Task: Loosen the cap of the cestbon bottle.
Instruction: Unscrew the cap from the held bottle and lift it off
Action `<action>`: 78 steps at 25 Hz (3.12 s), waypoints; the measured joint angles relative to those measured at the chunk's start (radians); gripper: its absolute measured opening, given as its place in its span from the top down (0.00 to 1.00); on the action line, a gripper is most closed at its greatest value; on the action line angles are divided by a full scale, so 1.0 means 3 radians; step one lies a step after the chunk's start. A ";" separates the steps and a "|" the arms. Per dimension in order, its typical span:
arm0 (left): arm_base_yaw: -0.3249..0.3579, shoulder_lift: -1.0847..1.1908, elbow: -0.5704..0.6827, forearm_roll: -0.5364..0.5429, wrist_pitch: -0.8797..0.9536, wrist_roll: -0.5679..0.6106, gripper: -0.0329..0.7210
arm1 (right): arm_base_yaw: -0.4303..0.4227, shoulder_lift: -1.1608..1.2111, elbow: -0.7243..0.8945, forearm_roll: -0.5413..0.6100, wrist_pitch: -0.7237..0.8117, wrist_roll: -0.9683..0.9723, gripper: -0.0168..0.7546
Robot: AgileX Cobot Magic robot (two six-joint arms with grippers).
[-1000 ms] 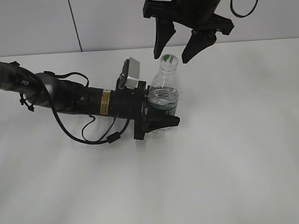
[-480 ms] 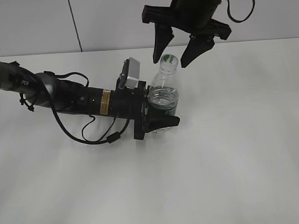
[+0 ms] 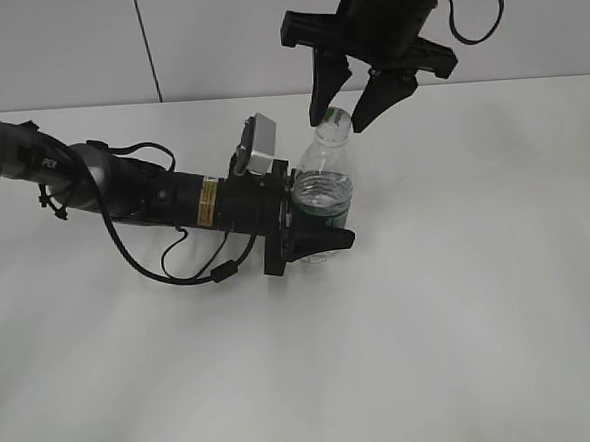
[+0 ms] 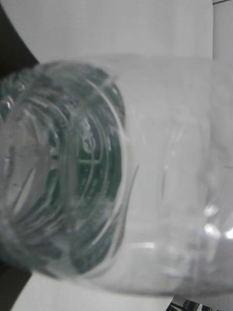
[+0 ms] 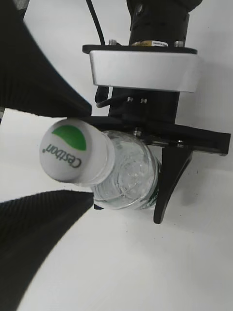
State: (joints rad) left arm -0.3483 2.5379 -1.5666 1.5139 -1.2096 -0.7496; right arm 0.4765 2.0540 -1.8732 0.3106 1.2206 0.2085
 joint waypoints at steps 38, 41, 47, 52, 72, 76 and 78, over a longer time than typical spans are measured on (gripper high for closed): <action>0.0003 0.0000 0.0000 0.0022 -0.0001 0.0000 0.42 | 0.0000 0.0000 0.0000 0.0060 -0.0003 -0.3509 0.59; 0.0007 0.0000 0.0000 0.0029 -0.0003 0.0003 0.42 | 0.0000 0.0000 0.0000 0.0070 -0.0003 -0.3777 0.59; 0.0010 0.0000 0.0000 0.0038 -0.0010 0.0012 0.42 | 0.0000 0.0000 0.0000 0.0088 0.0000 -0.4235 0.59; 0.0013 0.0000 0.0000 0.0042 -0.0010 0.0015 0.42 | 0.0000 0.0000 0.0000 0.0094 0.0000 -0.4600 0.59; 0.0013 0.0000 0.0000 0.0041 -0.0010 0.0002 0.42 | 0.0000 -0.0016 0.0000 0.0094 -0.0003 -0.5166 0.60; 0.0013 0.0000 0.0000 0.0041 -0.0013 0.0002 0.42 | 0.0000 -0.0020 0.0000 0.0097 -0.0003 -0.5194 0.60; 0.0013 0.0000 0.0000 0.0038 -0.0017 0.0002 0.42 | 0.0000 -0.0035 0.0000 0.0106 -0.0003 -0.5207 0.60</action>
State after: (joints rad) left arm -0.3444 2.5379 -1.5666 1.5253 -1.2148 -0.7491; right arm 0.4765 2.0435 -1.8732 0.3424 1.2198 -1.3536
